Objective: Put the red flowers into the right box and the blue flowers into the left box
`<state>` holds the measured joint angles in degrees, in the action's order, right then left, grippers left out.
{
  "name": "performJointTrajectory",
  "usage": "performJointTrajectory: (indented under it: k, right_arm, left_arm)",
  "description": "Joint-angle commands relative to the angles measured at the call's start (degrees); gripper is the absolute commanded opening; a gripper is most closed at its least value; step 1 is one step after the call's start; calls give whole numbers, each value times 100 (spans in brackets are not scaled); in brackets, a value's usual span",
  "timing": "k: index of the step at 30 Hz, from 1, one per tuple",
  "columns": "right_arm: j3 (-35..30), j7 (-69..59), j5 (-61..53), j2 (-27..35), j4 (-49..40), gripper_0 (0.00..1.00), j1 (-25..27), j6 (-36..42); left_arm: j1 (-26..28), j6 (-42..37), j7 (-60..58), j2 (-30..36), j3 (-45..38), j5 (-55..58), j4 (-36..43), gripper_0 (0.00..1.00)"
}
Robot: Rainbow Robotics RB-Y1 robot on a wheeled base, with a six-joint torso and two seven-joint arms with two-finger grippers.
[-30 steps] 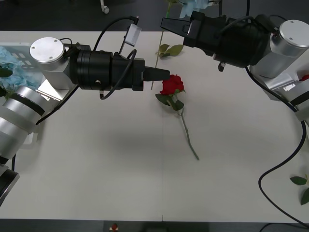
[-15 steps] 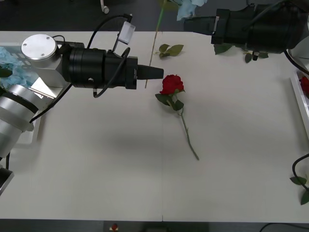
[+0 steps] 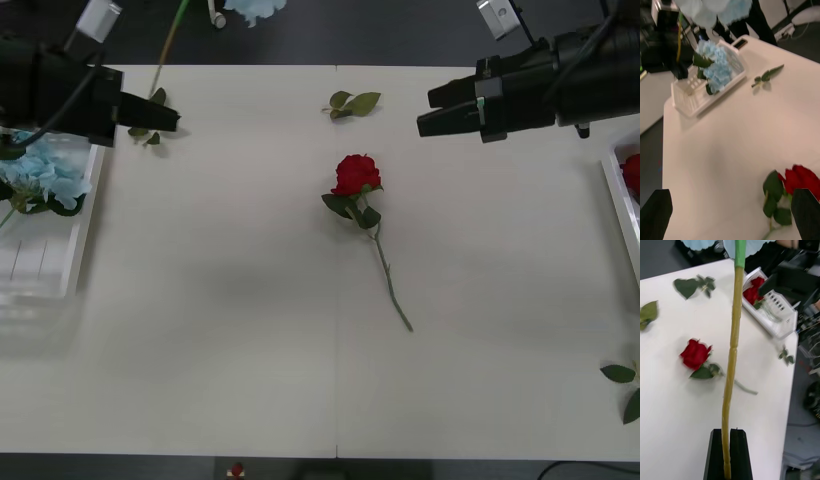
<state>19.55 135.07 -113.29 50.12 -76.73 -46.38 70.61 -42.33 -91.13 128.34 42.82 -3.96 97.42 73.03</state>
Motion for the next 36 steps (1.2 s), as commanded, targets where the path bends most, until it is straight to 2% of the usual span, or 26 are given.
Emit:
performJointTrajectory:
  k: [1, 4, 8, 12, 17, 21, 29, 36]
  right_arm:
    - [-74, -710, 554, 305, -78, 92, -434, 489]
    - [-13, -1422, 1037, 376, -87, 92, -609, 858]
    - [409, -2266, 1530, 402, -87, 92, -926, 1043]
    - [945, -3347, 1995, 402, -272, 92, -1198, 920]
    - [1622, -4393, 2584, 402, -606, 92, -1409, 524]
    - [1938, -5008, 3076, 217, -641, 92, -1532, 436]
    - [1965, -5298, 4193, -310, -588, 93, -1541, 691]
    - [2132, -5324, 5203, -890, -369, 92, -1524, 797]
  left_arm:
    - [-12, -713, -363, 560, -756, -680, 194, 0]
    - [-12, -1284, -398, 745, -1415, -1471, 194, 0]
    - [-12, -1838, -407, 938, -2057, -2394, 194, 0]
    - [14, -1887, -372, 1220, -2373, -3203, 194, 0]
    - [173, -1887, -310, 1712, -2373, -3932, 194, 0]
    - [480, -1486, -284, 2037, -2364, -4521, 194, 0]
    - [1025, -1047, -328, 2055, -2382, -5189, 194, 0]
    - [1552, -537, -952, 1932, -1898, -5303, 186, 0]
